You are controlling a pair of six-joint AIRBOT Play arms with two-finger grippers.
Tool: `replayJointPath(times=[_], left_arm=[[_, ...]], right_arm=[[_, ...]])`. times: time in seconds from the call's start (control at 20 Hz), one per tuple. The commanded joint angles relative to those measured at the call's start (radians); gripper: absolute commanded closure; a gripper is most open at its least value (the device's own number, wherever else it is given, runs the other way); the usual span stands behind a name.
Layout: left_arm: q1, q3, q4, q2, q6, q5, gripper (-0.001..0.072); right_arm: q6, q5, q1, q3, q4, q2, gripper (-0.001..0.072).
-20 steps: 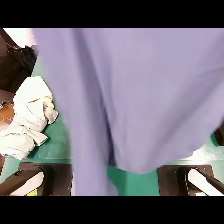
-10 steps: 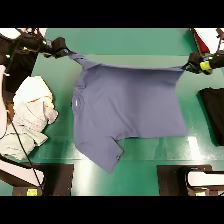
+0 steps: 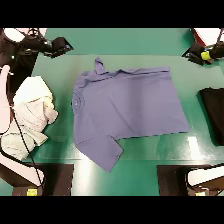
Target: Fold the shirts.
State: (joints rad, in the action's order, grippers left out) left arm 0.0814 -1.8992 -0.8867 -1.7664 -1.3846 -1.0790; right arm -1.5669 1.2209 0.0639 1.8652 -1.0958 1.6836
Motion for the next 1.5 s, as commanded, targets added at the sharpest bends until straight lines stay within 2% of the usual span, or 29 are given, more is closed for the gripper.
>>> replayJointPath(times=[0.0,0.05,0.15,0.4,0.6,0.7,0.85,1.0,1.15,1.3,1.4,1.45], left_arm=[[0.067,-0.005,-0.058,0.028,-0.004,-0.291,0.0107],[0.078,0.028,-0.119,0.059,-0.008,-0.341,0.0107],[0.079,0.177,-0.177,0.155,-0.018,-0.338,0.0107],[0.055,0.929,-0.176,0.578,0.023,-0.186,0.0106],[0.055,1.361,-0.104,0.875,0.016,-0.184,0.0106],[0.055,1.46,-0.07,0.95,-0.003,-0.178,0.0106],[0.053,1.53,-0.018,0.949,0.018,-0.17,0.0106],[-0.047,1.565,0.023,0.949,0.03,-0.122,0.0106],[-0.161,1.58,0.022,0.949,-0.041,-0.042,0.0106],[-0.185,1.58,0.022,0.949,-0.078,-0.017,0.0109],[-0.185,1.58,0.027,0.949,-0.079,-0.003,0.053],[-0.185,1.58,0.027,0.949,-0.078,0.008,0.052]], right_arm=[[0.06,0.163,0.027,-0.006,0.001,-0.078,0.0279],[0.085,0.188,0.037,-0.046,0.0,-0.121,0.0279],[0.114,0.19,0.039,-0.154,0.0,-0.215,0.0279],[0.122,0.075,0.038,-0.449,0.002,-0.418,0.0279],[0.121,0.002,0.038,-0.587,0.003,-0.513,0.0279],[0.121,-0.018,0.038,-0.613,0.003,-0.537,0.0279],[0.121,-0.024,0.038,-0.608,0.005,-0.55,0.0279],[0.121,-0.023,0.036,-0.579,0.005,-0.55,0.0279],[0.121,-0.016,0.036,-0.552,0.005,-0.55,0.0279],[0.121,-0.014,0.037,-0.529,0.003,-0.55,0.0279],[0.12,-0.014,0.037,-0.525,0.003,-0.55,0.0279],[0.121,-0.014,0.037,-0.525,0.003,-0.55,0.0279]])
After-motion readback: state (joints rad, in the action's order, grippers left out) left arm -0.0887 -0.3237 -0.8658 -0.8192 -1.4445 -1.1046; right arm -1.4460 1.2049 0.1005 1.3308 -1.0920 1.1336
